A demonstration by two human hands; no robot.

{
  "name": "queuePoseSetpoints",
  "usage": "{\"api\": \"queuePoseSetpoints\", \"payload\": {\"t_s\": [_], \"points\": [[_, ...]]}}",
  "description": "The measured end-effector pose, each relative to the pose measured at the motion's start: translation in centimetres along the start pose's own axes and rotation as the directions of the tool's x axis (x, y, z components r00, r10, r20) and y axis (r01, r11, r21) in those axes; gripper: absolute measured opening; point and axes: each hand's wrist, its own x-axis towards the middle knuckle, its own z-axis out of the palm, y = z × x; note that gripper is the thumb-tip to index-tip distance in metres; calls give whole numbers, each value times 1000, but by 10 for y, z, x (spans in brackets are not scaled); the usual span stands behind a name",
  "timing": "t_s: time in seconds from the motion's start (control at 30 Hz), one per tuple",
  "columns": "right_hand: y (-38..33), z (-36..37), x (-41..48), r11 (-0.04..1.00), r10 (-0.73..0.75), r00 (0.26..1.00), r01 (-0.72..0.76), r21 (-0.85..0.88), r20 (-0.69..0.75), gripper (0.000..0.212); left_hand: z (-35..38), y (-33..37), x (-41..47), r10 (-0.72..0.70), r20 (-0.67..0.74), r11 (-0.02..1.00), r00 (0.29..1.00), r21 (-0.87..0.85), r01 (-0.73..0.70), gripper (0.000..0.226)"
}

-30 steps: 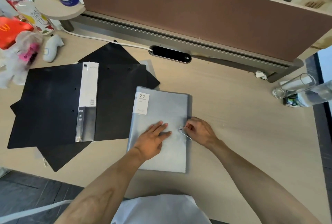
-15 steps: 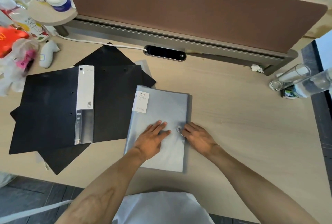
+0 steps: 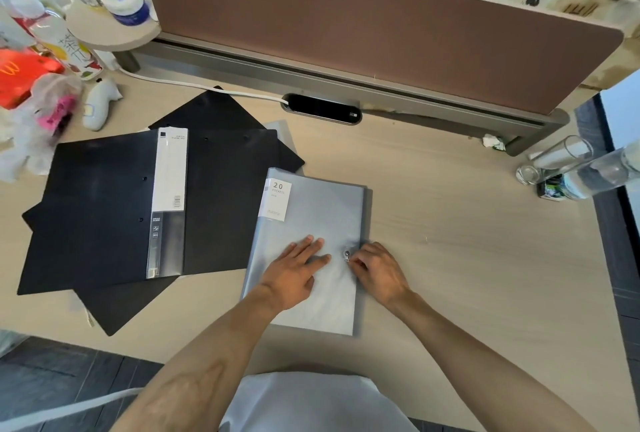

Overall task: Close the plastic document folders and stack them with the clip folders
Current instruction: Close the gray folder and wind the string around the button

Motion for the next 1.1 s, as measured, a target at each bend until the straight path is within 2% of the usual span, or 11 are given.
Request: {"api": "queuePoseSetpoints", "payload": {"t_s": [0.07, 0.13, 0.23, 0.33, 0.47, 0.67, 0.77, 0.87, 0.93, 1.03, 1.1], "points": [[-2, -1, 1, 1000, 2, 999, -2, -17, 32, 7, 0, 0, 0, -4, 14, 1000, 1000, 11, 4, 55], [-3, -2, 4, 995, -68, 997, 70, -76, 29, 1, -1, 1, 0, -9, 23, 1000, 1000, 17, 8, 55], [-1, 0, 4, 982, -112, 993, 117, -146, 45, 3, -2, 2, 0, -11, 30, 1000, 1000, 19, 10, 55], [-6, 1, 2, 997, 70, 997, -69, -39, 28, 7, -3, 2, 0, -12, 49, 999, 999, 37, 10, 56], [-9, 4, 4, 947, 310, 951, -308, 94, -2, 15, -3, -2, 1, 6, 67, 999, 998, 47, -9, 57], [-4, 5, 0, 930, 335, 942, -336, 152, 29, 16, -2, -5, -2, 23, -4, 999, 1000, -48, -23, 55], [-2, 3, -3, 931, 318, 944, -329, 161, 90, 15, -3, -7, -6, 31, -113, 997, 993, -71, -39, 52], [-1, -4, -4, 918, 312, 940, -335, 213, 136, 14, -10, -16, -14, -124, -152, 986, 981, -130, 104, 52], [0, -9, -5, 896, 339, 926, -371, 243, 163, 18, -17, -22, -18, -278, -187, 953, 942, -180, 245, 52], [0, -13, -2, 888, 368, 918, -394, 239, 147, 28, -25, -25, -16, -528, -168, 802, 833, -420, 424, 54], [0, -12, 0, 860, 426, 894, -447, 248, 137, 35, -31, -17, -11, -618, -130, 684, 775, -574, 449, 55]]}}
